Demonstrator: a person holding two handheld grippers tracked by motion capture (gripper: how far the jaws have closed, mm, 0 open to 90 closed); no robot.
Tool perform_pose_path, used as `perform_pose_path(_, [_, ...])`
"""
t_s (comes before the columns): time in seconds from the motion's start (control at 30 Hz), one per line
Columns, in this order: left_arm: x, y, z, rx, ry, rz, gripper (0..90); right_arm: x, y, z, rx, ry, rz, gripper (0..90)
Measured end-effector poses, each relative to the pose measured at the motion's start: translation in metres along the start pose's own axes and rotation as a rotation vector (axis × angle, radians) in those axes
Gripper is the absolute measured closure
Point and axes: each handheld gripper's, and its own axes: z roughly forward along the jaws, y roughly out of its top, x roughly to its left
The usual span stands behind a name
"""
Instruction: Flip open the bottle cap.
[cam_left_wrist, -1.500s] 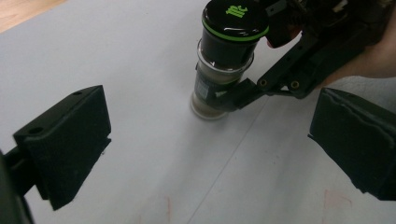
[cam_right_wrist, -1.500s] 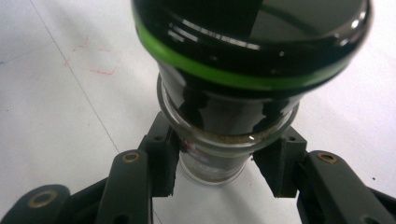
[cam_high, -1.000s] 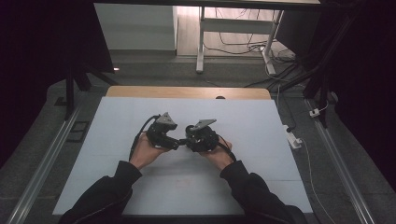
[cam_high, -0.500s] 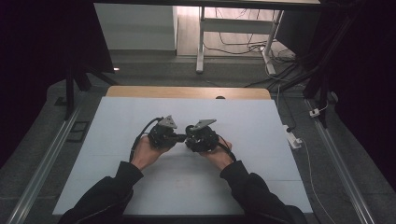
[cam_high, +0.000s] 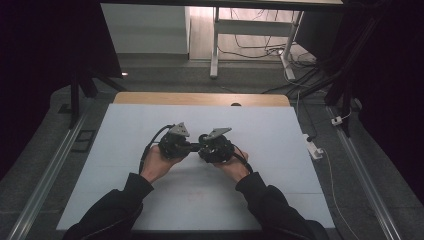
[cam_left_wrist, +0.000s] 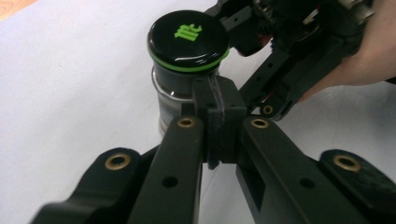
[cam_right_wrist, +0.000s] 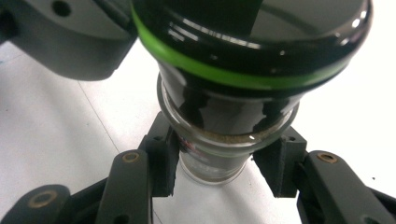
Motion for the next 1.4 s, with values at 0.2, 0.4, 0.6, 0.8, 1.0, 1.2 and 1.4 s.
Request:
perform_pose_path(0.2, [-0.002, 0.001, -0.001, -0.004, 0.004, 0.0, 89.0, 0.0, 0.0, 0.0, -0.001, 0.001, 0.001, 52.8])
perform_pose_path(0.4, [-0.001, 0.003, -0.003, -0.02, 0.005, -0.023, 89.0, 0.0, 0.0, 0.0, -0.001, -0.002, -0.002, 52.9])
perform_pose_path(0.6, [0.0, 0.004, -0.004, -0.032, 0.014, -0.031, 89.1, 0.001, 0.0, 0.0, 0.004, -0.005, -0.001, 52.9])
perform_pose_path(0.8, [0.003, 0.009, -0.006, -0.038, 0.019, -0.045, 89.1, 0.0, 0.0, 0.0, 0.0, -0.003, 0.001, 52.9])
perform_pose_path(1.0, [0.007, 0.012, -0.007, -0.045, 0.019, -0.054, 89.1, 0.0, 0.0, 0.0, 0.0, -0.002, 0.006, 52.8])
perform_pose_path(1.2, [0.011, 0.017, -0.009, -0.059, 0.035, -0.061, 89.1, 0.0, 0.0, 0.0, 0.001, -0.005, -0.003, 52.9])
perform_pose_path(1.4, [0.019, 0.023, -0.006, -0.058, 0.083, -0.074, 89.0, 0.001, 0.0, 0.0, 0.004, -0.01, -0.014, 52.9])
